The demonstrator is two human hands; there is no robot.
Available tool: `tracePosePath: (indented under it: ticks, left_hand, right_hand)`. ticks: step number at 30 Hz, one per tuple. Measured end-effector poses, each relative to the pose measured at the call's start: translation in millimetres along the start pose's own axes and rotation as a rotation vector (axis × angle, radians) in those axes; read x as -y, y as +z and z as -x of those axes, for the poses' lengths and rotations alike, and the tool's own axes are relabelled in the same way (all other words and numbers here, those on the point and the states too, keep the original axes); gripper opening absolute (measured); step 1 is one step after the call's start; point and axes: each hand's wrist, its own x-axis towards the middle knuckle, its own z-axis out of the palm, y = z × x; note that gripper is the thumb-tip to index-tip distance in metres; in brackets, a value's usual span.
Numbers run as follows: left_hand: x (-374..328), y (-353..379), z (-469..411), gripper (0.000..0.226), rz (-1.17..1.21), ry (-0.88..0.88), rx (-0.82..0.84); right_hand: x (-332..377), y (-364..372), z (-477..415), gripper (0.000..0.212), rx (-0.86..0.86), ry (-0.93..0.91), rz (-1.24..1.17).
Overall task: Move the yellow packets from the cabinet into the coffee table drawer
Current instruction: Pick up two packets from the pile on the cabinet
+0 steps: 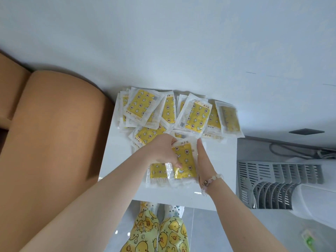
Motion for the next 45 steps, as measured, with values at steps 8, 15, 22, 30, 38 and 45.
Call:
tracePosePath:
  ticks: [8,15,22,30,38,45]
  left_hand:
    - [-14.1,26.9,-9.0,0.073,0.136,0.007,-0.318]
    - [13.8,32.9,-7.5,0.074,0.425,-0.038,-0.188]
    - [80.8,-6.3,-20.8,0.059,0.409,-0.323,-0.780]
    - [88.9,-14.0,-46.6,0.087,0.252,-0.336,-0.662]
    - [79.0,2.7,-36.4,0.066,-0.135,-0.296,-0.795]
    - [79.1,25.0,-7.7,0.046,0.318,-0.252,-0.724]
  right_hand:
    - [-1.8,-13.6,1.8,0.006,-0.193,-0.057,0.232]
    - [-0.7,-29.5,-4.6,0.015,-0.304,-0.028,0.229]
    - [-5.2,-46.8,-4.6,0.018,-0.347,-0.016,0.204]
    - [-14.3,-51.1,-0.4,0.018,-0.323,0.045,0.166]
    - [-16.5,-52.2,3.3,0.014,-0.330,0.042,0.132]
    - [-18.4,-44.5,5.6,0.017,-0.317,0.049,0.101]
